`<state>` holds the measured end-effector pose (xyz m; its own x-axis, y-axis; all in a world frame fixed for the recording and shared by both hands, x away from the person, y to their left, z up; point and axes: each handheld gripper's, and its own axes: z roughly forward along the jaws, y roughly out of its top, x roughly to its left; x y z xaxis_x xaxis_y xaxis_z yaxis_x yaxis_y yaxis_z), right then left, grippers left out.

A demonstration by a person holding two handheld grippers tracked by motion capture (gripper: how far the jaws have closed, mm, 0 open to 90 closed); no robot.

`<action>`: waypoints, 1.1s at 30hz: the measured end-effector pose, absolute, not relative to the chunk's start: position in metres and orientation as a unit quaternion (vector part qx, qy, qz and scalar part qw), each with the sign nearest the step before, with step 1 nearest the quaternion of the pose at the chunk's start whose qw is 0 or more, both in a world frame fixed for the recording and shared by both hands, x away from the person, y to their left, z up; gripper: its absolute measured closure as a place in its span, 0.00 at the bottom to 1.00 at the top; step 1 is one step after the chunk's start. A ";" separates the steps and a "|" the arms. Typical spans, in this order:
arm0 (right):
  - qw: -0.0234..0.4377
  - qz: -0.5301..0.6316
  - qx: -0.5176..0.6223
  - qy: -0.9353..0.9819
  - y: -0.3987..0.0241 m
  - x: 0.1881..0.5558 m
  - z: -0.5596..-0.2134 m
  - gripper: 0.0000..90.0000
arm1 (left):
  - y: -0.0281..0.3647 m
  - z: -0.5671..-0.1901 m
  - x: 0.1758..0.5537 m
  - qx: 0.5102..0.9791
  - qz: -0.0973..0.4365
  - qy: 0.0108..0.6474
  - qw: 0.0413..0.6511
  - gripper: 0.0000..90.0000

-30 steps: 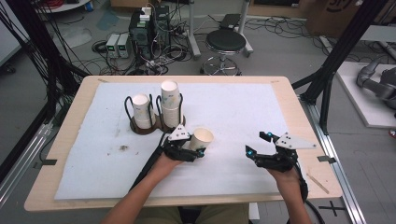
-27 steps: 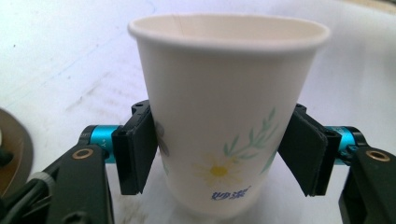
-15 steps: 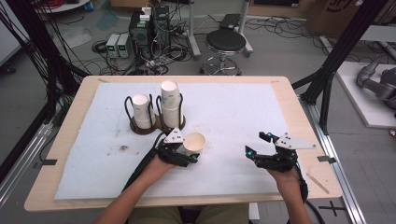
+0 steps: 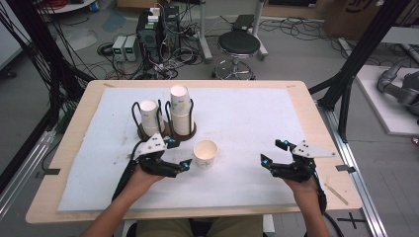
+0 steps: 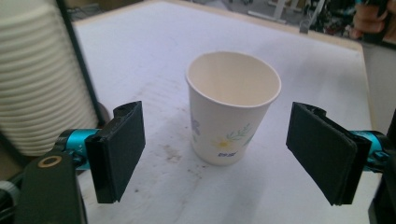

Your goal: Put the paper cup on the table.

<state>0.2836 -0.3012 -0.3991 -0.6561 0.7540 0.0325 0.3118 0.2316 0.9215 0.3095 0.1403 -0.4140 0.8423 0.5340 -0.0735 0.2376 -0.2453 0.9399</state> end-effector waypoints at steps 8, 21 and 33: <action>0.212 0.505 0.361 0.754 -0.305 0.284 -0.402 0.24 | 0.197 -0.405 0.305 0.710 0.177 0.287 0.618 0.22; 0.222 0.504 0.369 0.749 -0.310 0.274 -0.401 0.24 | 0.235 -0.409 0.294 0.675 0.220 0.312 0.631 0.22; 0.232 0.496 0.368 0.752 -0.305 0.269 -0.398 0.24 | 0.245 -0.413 0.281 0.674 0.222 0.311 0.632 0.22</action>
